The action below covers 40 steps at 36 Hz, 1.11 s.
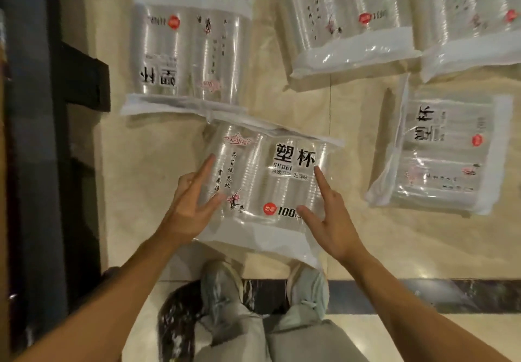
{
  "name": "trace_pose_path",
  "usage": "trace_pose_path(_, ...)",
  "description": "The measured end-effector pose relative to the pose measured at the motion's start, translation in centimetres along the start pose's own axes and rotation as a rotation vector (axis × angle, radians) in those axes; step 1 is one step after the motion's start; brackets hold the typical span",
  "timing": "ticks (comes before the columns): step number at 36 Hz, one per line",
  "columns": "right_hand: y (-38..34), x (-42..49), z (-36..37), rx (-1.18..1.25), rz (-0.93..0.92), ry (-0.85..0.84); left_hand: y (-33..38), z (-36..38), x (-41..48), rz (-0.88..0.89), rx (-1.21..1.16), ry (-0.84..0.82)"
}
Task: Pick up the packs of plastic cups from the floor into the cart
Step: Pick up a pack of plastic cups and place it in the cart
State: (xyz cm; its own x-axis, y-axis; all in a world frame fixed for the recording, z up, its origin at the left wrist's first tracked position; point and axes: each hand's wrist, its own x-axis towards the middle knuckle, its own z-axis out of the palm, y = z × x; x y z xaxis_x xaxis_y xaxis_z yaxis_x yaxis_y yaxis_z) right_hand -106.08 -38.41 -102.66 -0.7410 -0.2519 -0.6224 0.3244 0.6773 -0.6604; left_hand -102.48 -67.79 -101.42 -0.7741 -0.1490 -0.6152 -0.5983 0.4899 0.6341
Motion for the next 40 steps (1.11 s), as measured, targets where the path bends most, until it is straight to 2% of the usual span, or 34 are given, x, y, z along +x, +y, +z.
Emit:
trace_pose_path(4, -8.2, -3.1, -6.1, -0.009, -0.075, 0.069, 8.9, -6.3, -3.7, 0.051, -0.028, 0.032)
trace_pose_path(9, -22.6, -9.2, -16.4, 0.006, -0.187, 0.124, 23.1, -17.1, -11.5, 0.128, -0.076, 0.095)
trace_pose_path(15, -41.9, -20.4, -28.8, 0.028, -0.332, 0.183, 39.7, -30.4, -24.5, 0.223, -0.119, 0.229)
trace_pose_path(20, -55.9, -31.1, -36.3, 0.013, -0.486, 0.201, 49.1, -39.5, -35.7, 0.379, -0.197, 0.306)
trace_pose_path(25, -64.9, -39.7, -39.7, 0.017, -0.610, 0.200, 53.7, -44.6, -46.0, 0.462, -0.236, 0.451)
trace_pose_path(30, -70.0, -43.0, -40.1, -0.033, -0.723, 0.112, 54.6, -47.6, -53.7, 0.428, -0.182, 0.620)
trace_pose_path(40, -82.3, -46.9, -35.0, -0.145, -1.000, -0.273, 52.1, -47.2, -66.8, 0.275, -0.327, 1.073)
